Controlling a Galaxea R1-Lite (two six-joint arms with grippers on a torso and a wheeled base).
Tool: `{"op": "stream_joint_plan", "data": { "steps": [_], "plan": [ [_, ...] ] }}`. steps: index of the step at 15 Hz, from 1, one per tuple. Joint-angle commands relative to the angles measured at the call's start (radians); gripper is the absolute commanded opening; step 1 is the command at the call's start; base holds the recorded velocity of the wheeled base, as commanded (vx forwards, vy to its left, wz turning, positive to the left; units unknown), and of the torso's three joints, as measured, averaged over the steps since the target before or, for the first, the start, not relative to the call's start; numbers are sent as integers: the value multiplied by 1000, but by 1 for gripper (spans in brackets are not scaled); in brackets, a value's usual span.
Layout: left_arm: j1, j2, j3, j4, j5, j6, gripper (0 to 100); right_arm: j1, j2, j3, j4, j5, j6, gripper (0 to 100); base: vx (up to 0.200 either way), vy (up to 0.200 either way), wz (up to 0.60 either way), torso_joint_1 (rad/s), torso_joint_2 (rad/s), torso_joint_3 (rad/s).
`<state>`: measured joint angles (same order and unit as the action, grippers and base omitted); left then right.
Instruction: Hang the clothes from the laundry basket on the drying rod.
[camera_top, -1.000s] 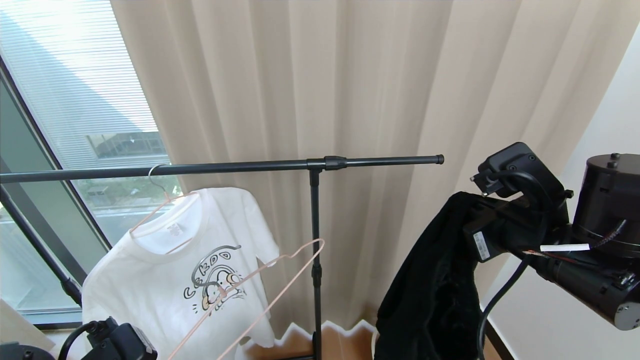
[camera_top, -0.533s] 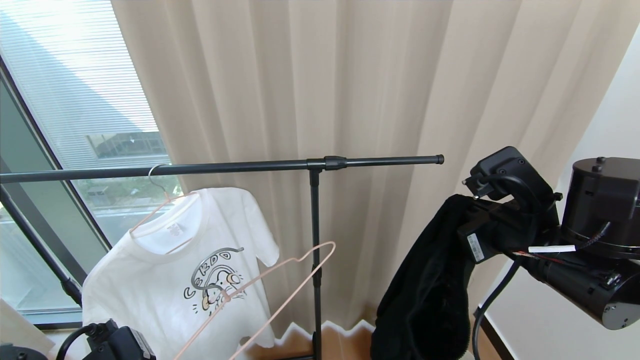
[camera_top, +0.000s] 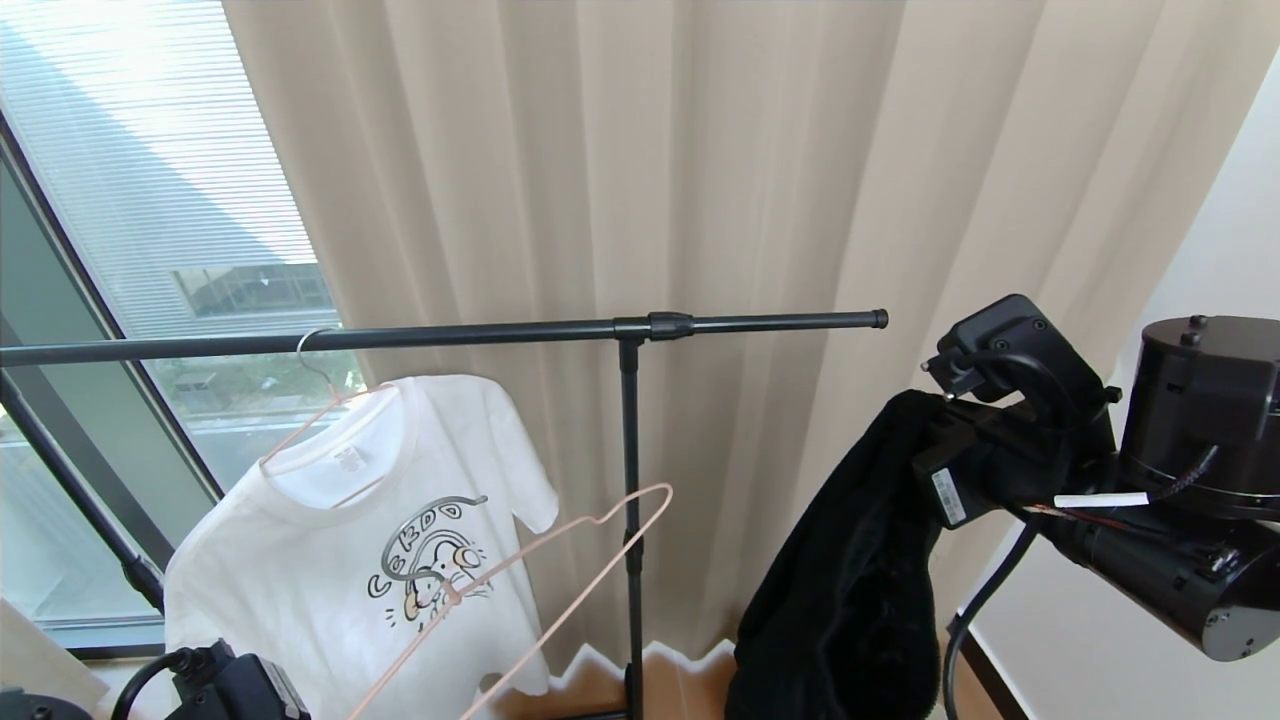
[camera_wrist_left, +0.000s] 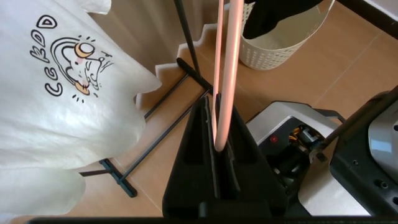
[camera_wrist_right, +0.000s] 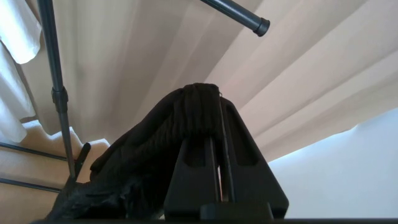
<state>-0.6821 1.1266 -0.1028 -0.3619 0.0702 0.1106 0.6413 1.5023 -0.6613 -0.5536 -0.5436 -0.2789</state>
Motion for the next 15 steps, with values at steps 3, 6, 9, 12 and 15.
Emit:
{"op": "stream_joint_plan", "data": {
  "steps": [3, 6, 9, 12, 15],
  "plan": [
    [-13, 5, 0, 0, -27, -2, 0, 8, 4, -3, 0, -10, 0, 0, 0, 0, 0, 0, 0, 0],
    [-13, 7, -3, -2, -69, -2, 0, 26, 44, -8, -15, -105, 0, 0, 0, 0, 0, 0, 0, 0],
    [-14, 5, -11, -2, -109, -2, 0, 32, 127, -11, -143, -206, -3, 0, 0, 0, 0, 0, 0, 0],
    [-14, 5, -21, -3, -147, -3, 0, 32, 180, -15, -210, -257, -3, 0, 0, 0, 0, 0, 0, 0],
    [-14, -4, -21, -3, -225, -3, 0, 43, 196, -38, -212, -263, -3, 0, 0, 0, 0, 0, 0, 0]
  ]
}}
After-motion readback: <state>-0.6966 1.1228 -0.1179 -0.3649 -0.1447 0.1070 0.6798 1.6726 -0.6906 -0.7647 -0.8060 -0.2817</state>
